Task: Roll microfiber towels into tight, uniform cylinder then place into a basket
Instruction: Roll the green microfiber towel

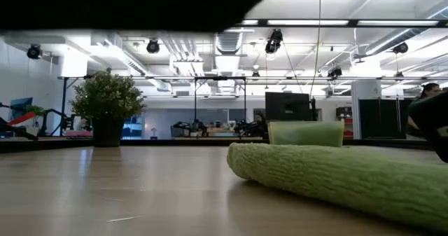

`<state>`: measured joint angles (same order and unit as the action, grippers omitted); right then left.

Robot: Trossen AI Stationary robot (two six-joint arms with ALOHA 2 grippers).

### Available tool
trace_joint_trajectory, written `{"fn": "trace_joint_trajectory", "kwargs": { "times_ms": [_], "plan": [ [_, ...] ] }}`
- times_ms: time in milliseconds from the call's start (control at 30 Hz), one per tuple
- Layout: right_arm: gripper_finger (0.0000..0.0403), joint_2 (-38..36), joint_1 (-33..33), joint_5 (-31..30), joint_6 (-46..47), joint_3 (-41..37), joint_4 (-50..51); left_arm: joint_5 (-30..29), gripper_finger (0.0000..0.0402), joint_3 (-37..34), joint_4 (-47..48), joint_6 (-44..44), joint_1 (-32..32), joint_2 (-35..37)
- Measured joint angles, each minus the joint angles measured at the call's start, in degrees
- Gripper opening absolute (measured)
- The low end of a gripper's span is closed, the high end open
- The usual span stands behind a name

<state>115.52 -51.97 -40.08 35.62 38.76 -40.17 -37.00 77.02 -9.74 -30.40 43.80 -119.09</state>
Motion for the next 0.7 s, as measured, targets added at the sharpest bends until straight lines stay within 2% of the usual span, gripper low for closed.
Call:
{"fn": "trace_joint_trajectory", "kwargs": {
  "times_ms": [133, 333, 400, 567, 700],
  "plan": [
    [0.0008, -0.6, 0.0, -0.4, -2.8, 0.1, 0.4, -0.3, 0.0223, 5.7, 0.7, -0.2, -0.2, -2.9],
    [0.0008, -4.2, 0.0, -0.4, -9.7, 0.9, 3.4, -1.1, 0.0216, 12.7, 18.1, 0.8, -2.8, -3.6],
    [0.0008, -6.4, 0.0, -0.5, -13.4, 1.8, 5.6, -0.7, 0.0206, 13.2, 21.0, 1.5, -4.0, -3.6],
    [0.0008, -12.4, -0.3, -0.5, -20.3, 4.0, 11.3, 4.9, 0.0173, 12.4, 21.6, 1.6, -7.5, -3.6],
    [0.0008, -14.0, -4.0, -5.2, -27.3, 9.1, 26.2, 10.6, 0.0147, 11.7, 22.9, 1.6, -9.3, -3.6]
  ]
}}
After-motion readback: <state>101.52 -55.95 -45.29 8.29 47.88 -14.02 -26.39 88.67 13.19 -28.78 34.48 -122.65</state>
